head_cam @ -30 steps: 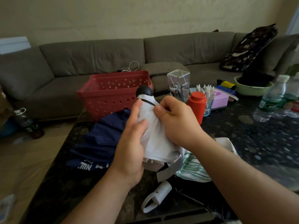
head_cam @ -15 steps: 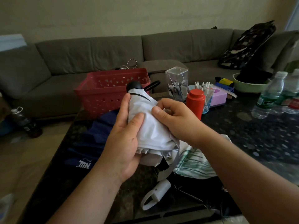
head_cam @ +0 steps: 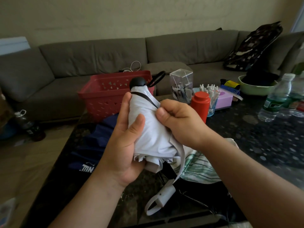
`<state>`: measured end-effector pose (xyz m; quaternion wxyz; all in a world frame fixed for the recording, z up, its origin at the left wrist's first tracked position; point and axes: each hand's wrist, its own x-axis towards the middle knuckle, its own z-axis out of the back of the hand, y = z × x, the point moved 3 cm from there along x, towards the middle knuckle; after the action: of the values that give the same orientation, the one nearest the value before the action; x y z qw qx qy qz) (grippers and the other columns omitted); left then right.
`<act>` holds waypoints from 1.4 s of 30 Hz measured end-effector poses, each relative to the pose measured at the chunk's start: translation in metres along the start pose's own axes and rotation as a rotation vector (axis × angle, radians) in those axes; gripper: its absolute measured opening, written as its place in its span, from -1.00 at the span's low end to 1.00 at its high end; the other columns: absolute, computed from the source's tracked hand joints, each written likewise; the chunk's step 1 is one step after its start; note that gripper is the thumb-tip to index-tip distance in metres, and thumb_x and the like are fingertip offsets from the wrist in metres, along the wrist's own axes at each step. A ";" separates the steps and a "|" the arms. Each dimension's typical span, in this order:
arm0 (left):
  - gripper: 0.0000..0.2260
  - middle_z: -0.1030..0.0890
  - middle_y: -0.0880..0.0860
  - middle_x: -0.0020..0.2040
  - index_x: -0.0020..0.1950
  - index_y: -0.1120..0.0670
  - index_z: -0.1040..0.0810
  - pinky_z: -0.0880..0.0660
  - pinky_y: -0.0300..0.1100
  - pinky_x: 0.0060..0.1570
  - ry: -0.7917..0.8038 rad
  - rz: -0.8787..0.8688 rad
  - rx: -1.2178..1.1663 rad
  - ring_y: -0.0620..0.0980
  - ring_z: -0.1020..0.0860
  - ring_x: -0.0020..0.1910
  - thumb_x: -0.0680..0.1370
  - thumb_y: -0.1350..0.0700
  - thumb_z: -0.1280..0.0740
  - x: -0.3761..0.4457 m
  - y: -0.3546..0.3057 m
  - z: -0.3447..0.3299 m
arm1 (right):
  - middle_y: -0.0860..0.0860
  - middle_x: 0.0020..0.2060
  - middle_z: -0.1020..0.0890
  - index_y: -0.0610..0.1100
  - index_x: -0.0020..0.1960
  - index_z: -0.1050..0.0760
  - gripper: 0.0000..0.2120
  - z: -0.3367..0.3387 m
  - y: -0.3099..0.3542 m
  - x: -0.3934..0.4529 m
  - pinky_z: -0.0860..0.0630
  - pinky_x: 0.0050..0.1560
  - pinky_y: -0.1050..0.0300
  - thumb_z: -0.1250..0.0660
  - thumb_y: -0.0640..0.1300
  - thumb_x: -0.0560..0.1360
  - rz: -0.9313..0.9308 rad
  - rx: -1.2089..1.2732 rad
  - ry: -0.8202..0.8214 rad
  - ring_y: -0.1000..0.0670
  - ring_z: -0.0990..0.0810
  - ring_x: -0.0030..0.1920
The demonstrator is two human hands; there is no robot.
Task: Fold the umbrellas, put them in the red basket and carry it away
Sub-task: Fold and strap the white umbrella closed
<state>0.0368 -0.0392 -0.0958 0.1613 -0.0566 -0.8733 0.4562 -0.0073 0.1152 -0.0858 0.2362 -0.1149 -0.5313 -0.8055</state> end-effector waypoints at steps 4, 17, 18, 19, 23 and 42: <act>-0.27 -0.61 0.05 0.43 0.55 -0.35 -0.37 -0.65 0.14 0.14 0.021 0.027 -0.084 0.16 -0.64 0.33 0.47 0.17 -0.44 -0.002 0.008 -0.002 | 0.10 -0.34 -0.44 -0.13 -0.23 -0.43 -0.68 -0.009 -0.004 0.000 -0.37 -0.22 0.09 -0.27 0.05 0.60 -0.042 0.131 0.012 0.10 -0.40 -0.29; -0.27 -0.52 0.12 0.52 0.63 -0.31 -0.24 -0.56 0.21 0.32 0.189 0.008 0.031 0.23 -0.55 0.44 0.56 0.23 -0.31 0.003 -0.001 -0.002 | 0.01 -0.37 -0.48 -0.14 -0.28 -0.54 -0.72 0.012 0.028 -0.006 -0.41 -0.31 0.19 -0.46 -0.17 0.59 0.074 0.209 -0.167 0.10 -0.43 -0.31; -0.27 -0.52 0.11 0.51 0.63 -0.31 -0.24 -0.57 0.18 0.31 0.194 0.015 0.043 0.22 -0.55 0.44 0.56 0.23 -0.31 0.003 -0.002 -0.002 | 0.01 -0.37 -0.49 -0.16 -0.28 -0.53 -0.72 0.013 0.028 -0.006 -0.42 -0.31 0.19 -0.46 -0.18 0.58 0.066 0.204 -0.167 0.09 -0.43 -0.32; -0.27 -0.53 0.10 0.51 0.63 -0.30 -0.24 -0.58 0.16 0.30 0.192 0.029 0.048 0.21 -0.55 0.44 0.56 0.23 -0.32 0.003 -0.002 -0.001 | 0.01 -0.38 -0.49 -0.18 -0.28 -0.53 -0.72 0.012 0.028 -0.006 -0.42 -0.31 0.19 -0.46 -0.18 0.58 0.057 0.198 -0.168 0.09 -0.43 -0.32; -0.27 -0.60 0.03 0.44 0.63 -0.29 -0.26 -0.63 0.06 0.23 0.127 0.093 0.098 0.15 -0.61 0.38 0.57 0.24 -0.38 0.003 -0.001 0.006 | 0.15 -0.45 -0.47 -0.17 -0.28 -0.53 -0.71 0.015 0.027 -0.006 -0.40 -0.35 0.28 -0.48 -0.15 0.58 0.036 0.039 -0.188 0.20 -0.41 -0.39; -0.22 -0.69 0.04 0.31 0.54 -0.38 -0.35 -0.68 0.11 0.06 0.001 0.120 0.095 0.20 -0.70 0.22 0.50 0.33 -0.34 0.000 -0.006 0.004 | 0.00 -0.16 -0.70 -0.09 -0.06 -0.67 -0.54 0.007 0.008 -0.004 -0.62 -0.06 -0.14 -0.32 0.31 0.56 -0.051 -0.263 -0.013 -0.01 -0.68 -0.13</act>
<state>0.0362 -0.0460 -0.0931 0.1367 -0.1015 -0.8456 0.5060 -0.0005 0.1200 -0.0782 0.1951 -0.1363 -0.4255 -0.8731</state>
